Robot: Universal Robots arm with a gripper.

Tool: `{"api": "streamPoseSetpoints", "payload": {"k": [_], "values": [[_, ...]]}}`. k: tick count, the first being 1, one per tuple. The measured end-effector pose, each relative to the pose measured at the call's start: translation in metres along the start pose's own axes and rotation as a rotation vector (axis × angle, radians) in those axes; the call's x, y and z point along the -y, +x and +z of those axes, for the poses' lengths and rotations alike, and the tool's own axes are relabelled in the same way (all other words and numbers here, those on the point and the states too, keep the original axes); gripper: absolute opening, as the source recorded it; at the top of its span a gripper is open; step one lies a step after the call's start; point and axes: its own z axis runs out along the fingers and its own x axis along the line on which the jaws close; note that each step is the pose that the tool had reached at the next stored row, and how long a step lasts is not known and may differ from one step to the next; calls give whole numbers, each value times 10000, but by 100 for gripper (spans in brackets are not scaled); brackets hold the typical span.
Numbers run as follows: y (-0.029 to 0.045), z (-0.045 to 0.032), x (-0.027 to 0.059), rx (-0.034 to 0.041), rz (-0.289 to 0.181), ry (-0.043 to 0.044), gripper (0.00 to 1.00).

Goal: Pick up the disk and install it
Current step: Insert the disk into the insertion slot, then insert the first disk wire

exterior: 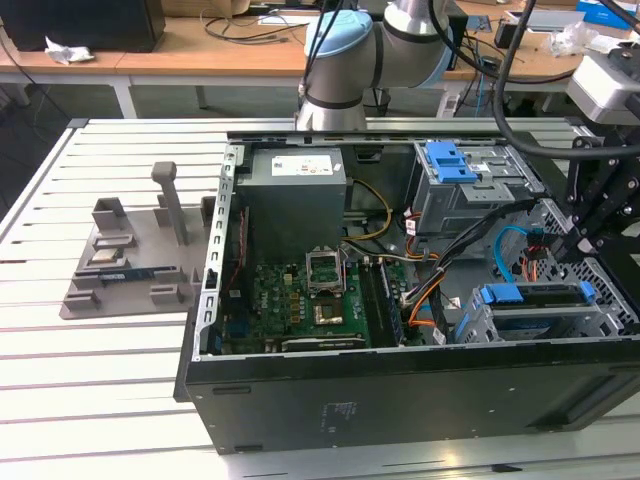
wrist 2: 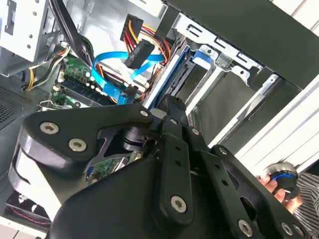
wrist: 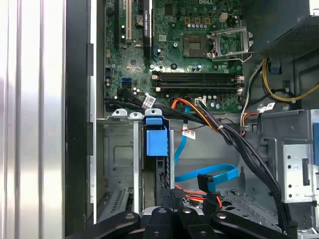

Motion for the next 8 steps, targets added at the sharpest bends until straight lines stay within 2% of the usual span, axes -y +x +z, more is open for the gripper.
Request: {"api": "streamPoseSetpoints", "payload": {"k": [7,8], "values": [[0,5,1,1,0,0,11],[0,5,1,1,0,0,24]]}}
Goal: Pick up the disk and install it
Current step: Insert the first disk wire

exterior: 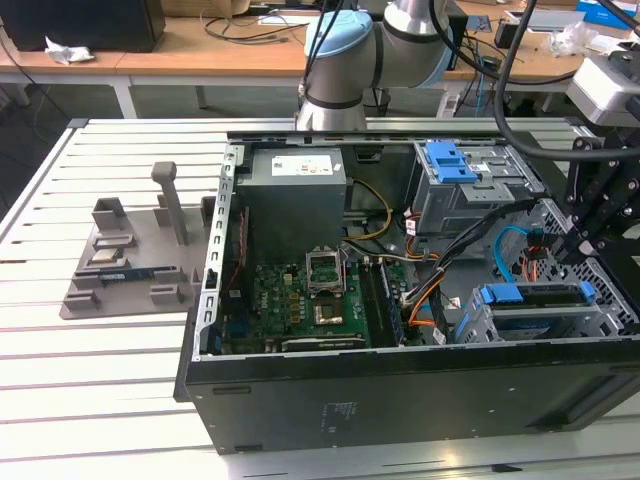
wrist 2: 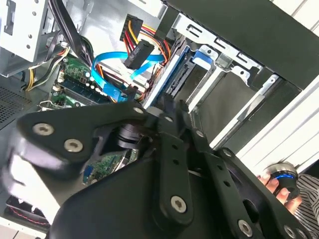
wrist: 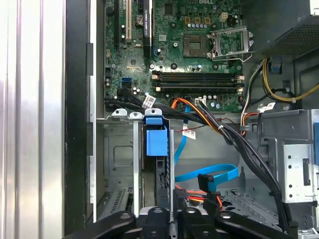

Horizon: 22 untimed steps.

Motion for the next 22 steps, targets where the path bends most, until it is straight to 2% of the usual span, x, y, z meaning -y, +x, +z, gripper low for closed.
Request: {"api": "streamPoseSetpoints", "payload": {"k": [1,3,4,8,11,20,22], "values": [[0,0,0,0,0,0,29],[0,1,0,0,0,0,29],[0,1,0,0,0,0,36],[-41,9,45,-1,0,-4,36],[-134,33,122,-3,0,-19,36],[-253,93,192,-3,2,-36,36],[-345,110,193,-3,2,-36,36]]}}
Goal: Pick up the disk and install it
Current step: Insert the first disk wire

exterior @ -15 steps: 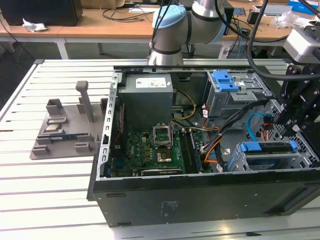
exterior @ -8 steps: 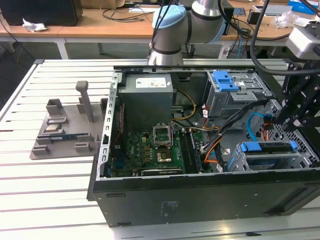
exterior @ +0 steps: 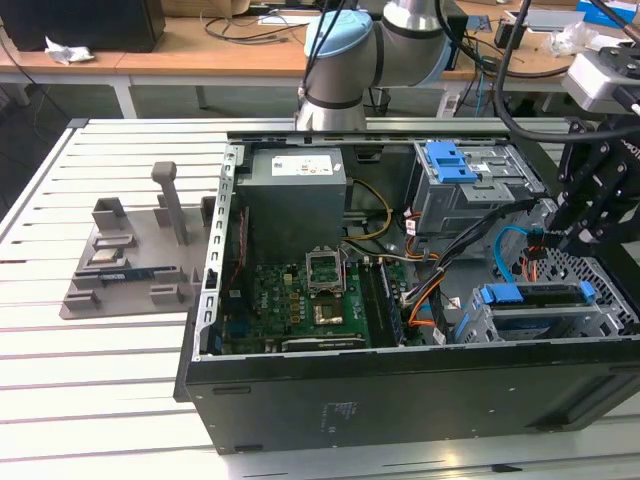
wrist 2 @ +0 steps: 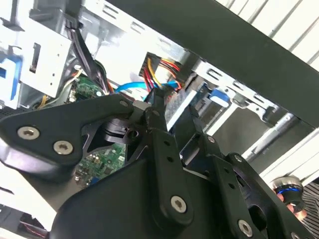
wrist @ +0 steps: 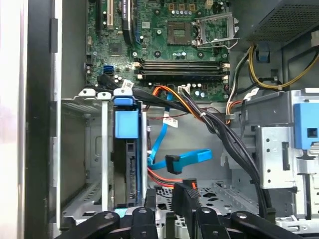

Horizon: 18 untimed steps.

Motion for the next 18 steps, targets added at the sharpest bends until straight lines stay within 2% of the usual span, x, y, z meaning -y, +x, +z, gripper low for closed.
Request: {"api": "streamPoseSetpoints", "payload": {"k": [2,3,7,14,16,18], "values": [[-39,3,0,-23,1,1,36],[-59,19,5,-103,4,2,36],[-91,97,17,-239,16,5,36],[-91,102,19,-252,16,5,35],[-91,102,19,-251,15,5,17],[-91,102,19,-252,16,4,17]]}}
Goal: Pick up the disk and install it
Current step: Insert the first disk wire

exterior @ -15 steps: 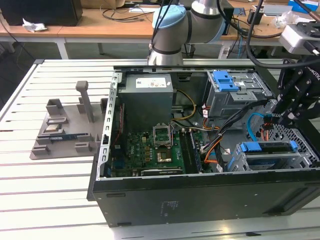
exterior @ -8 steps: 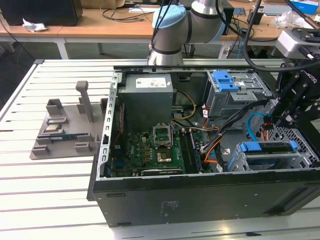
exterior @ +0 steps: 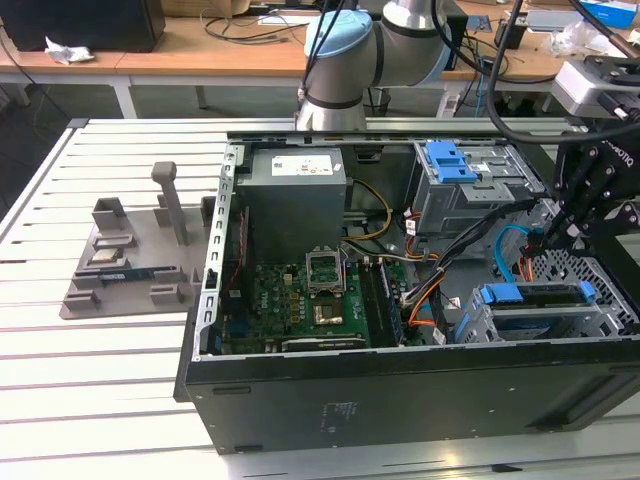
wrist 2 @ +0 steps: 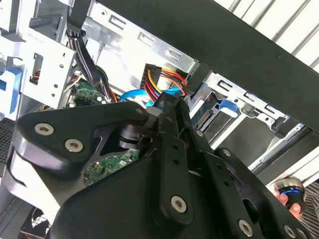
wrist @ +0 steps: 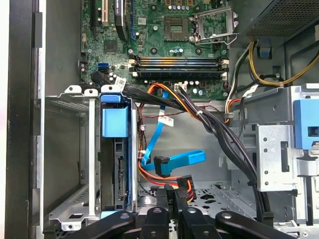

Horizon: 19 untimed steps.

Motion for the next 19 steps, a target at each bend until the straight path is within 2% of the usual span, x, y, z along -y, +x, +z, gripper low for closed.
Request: {"api": "streamPoseSetpoints", "payload": {"k": [5,6,9,19], "values": [[17,0,1,-1,-1,0,17],[38,-1,-1,-3,0,0,17],[161,-2,-10,0,0,0,17],[315,6,-21,-1,-1,0,17]]}}
